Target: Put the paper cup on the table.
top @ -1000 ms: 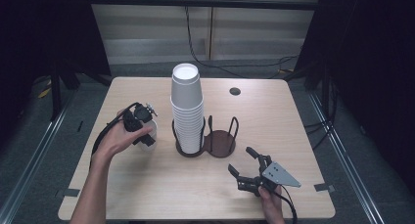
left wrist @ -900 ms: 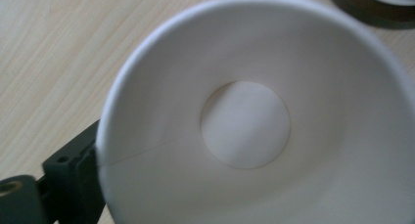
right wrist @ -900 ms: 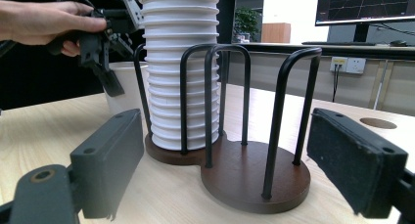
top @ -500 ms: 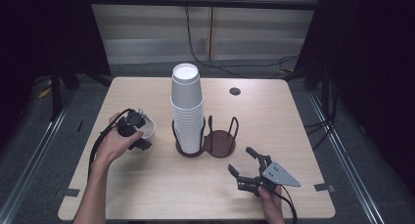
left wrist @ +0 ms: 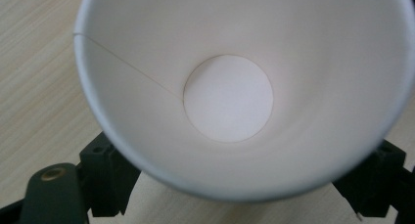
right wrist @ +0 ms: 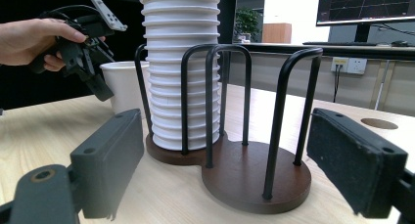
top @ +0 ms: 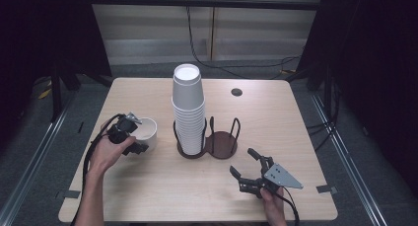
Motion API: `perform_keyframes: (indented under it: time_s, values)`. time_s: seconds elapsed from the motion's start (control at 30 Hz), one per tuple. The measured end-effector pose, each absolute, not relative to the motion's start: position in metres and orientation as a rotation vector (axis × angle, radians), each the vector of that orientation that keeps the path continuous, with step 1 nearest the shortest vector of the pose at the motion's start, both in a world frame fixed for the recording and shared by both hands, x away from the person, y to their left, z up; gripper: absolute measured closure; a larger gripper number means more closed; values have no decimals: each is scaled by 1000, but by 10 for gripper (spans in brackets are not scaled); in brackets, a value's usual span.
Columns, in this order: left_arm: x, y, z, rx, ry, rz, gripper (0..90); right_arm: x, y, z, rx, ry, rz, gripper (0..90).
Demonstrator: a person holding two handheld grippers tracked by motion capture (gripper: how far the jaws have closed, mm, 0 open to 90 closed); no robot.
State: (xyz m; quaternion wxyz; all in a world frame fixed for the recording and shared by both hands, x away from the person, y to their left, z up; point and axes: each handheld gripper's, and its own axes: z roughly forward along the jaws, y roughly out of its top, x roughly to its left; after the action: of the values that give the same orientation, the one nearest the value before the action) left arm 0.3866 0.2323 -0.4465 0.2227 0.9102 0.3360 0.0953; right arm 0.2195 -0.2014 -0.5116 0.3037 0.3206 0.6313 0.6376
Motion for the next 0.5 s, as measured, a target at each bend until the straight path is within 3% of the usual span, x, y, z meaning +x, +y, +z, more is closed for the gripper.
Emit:
perform_keyframes:
  time_s: [0.5]
  values:
    - [366,241,-446,2335,966,305,165,219,-202,-512,850,1671,1689,134]
